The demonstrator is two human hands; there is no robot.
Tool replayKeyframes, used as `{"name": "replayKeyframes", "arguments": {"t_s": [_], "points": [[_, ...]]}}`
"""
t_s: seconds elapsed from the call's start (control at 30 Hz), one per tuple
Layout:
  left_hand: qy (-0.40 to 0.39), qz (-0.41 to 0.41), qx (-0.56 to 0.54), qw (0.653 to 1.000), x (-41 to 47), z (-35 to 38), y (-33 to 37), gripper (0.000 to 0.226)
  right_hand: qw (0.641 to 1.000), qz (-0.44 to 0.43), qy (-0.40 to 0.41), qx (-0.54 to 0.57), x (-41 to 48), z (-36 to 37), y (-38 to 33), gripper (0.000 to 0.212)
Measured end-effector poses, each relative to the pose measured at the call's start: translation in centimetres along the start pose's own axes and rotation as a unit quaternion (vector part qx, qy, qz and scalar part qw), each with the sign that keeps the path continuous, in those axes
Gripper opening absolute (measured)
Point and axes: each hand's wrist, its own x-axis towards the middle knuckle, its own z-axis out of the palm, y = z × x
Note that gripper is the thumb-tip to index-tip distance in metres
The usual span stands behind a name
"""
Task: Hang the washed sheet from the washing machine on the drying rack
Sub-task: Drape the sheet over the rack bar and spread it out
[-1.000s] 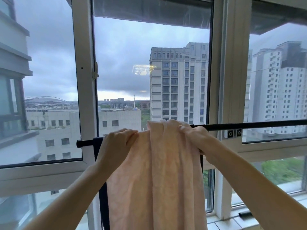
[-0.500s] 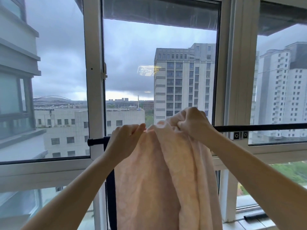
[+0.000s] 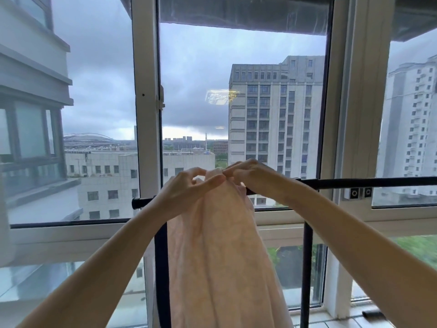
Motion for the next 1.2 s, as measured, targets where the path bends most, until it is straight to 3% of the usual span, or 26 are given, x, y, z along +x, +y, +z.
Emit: {"name": "replayKeyframes", "arguments": {"t_s": [0.07,0.13,0.2,0.27,0.5,0.6,0.7,0.83,1.0,1.2], "points": [[0.001,-0.017,0.004,1.000,-0.1,0.3,0.5,0.098,0.999,-0.049,-0.018,0.008,0.0,-0.2,0.5,0.032],[0.016,-0.038,0.034,0.999,-0.2,0.9,0.8,0.098,0.997,-0.072,-0.033,-0.021,0.1,0.1,0.9,0.048],[0.033,-0.054,0.052,0.997,-0.2,1.4,1.0,0.082,0.994,-0.098,-0.036,-0.037,0.4,0.2,1.7,0.059],[0.030,-0.059,0.040,0.997,-0.3,1.5,1.0,0.062,0.993,-0.112,-0.014,-0.031,0.6,0.1,2.8,0.052],[0.035,-0.048,0.031,0.998,-0.5,0.9,0.7,0.025,0.982,-0.137,0.056,-0.114,0.7,-0.5,5.0,0.030],[0.032,-0.048,0.029,0.998,-0.3,0.8,0.4,0.030,0.977,-0.141,0.065,-0.145,0.8,-0.2,5.0,0.016],[0.012,-0.035,0.036,0.999,-0.4,0.8,0.2,0.038,0.980,-0.121,0.119,-0.100,1.1,0.3,4.7,0.004],[-0.013,-0.029,0.041,0.999,-0.3,0.5,0.2,0.058,0.977,-0.106,0.170,-0.074,1.3,1.1,4.4,0.010],[-0.025,-0.028,0.033,0.999,-0.3,0.5,0.6,0.050,0.974,-0.087,0.205,-0.043,1.7,-0.1,3.7,0.011],[-0.049,0.002,0.017,0.999,-0.2,0.9,0.9,0.067,0.974,-0.097,0.200,-0.049,3.0,-2.3,2.5,0.015]]}}
